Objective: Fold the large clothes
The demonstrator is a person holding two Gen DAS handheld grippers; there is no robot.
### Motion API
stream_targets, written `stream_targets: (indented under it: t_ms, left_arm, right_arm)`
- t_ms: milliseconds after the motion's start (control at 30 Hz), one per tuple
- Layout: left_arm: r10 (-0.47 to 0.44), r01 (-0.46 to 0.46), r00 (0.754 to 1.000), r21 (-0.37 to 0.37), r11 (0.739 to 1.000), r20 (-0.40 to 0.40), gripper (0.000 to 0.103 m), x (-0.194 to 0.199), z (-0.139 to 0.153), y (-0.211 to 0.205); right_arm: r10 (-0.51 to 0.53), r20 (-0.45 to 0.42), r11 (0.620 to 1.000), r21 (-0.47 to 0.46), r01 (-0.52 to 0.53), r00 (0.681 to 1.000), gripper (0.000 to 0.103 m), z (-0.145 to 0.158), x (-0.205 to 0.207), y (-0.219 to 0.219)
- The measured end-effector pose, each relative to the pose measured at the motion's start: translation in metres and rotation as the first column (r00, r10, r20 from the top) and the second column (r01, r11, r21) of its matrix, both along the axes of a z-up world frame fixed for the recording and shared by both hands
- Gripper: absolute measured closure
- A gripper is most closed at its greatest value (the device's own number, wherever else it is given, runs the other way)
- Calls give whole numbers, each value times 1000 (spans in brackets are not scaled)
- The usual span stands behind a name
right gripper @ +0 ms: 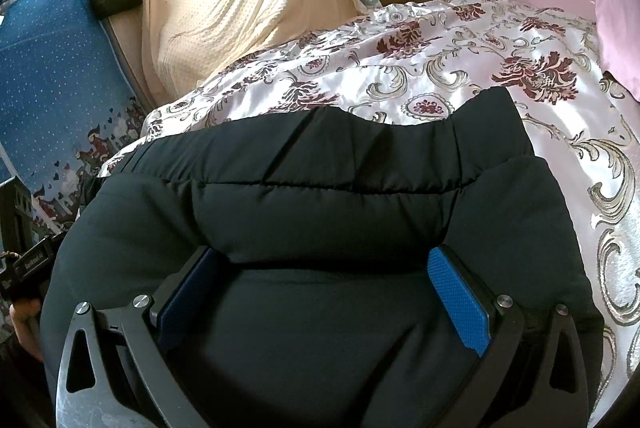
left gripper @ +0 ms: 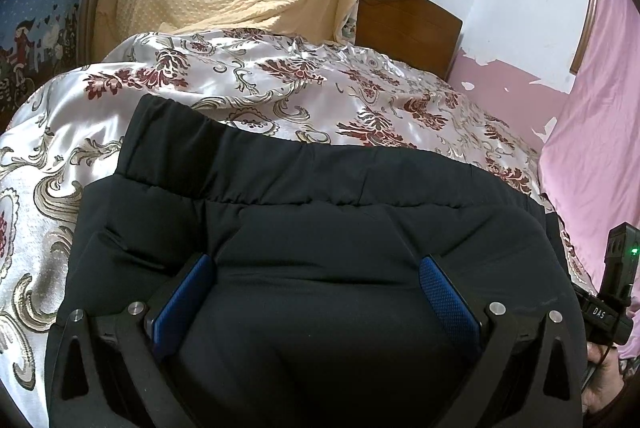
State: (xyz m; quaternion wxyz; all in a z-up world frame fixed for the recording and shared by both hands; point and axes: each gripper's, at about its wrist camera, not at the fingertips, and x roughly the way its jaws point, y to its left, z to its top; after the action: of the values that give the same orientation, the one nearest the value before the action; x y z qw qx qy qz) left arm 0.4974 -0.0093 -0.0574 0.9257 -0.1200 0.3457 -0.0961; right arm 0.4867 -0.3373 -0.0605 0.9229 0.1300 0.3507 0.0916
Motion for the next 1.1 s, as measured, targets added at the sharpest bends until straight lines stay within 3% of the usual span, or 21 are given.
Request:
stream_targets:
  t_ms: [1100]
  left_arm:
    - [3,-3,1000,-3,1000,3,0,0,-4,1]
  right_arm:
    - [-5,9,1000,-12,5,1000,1,-6,-2,1]
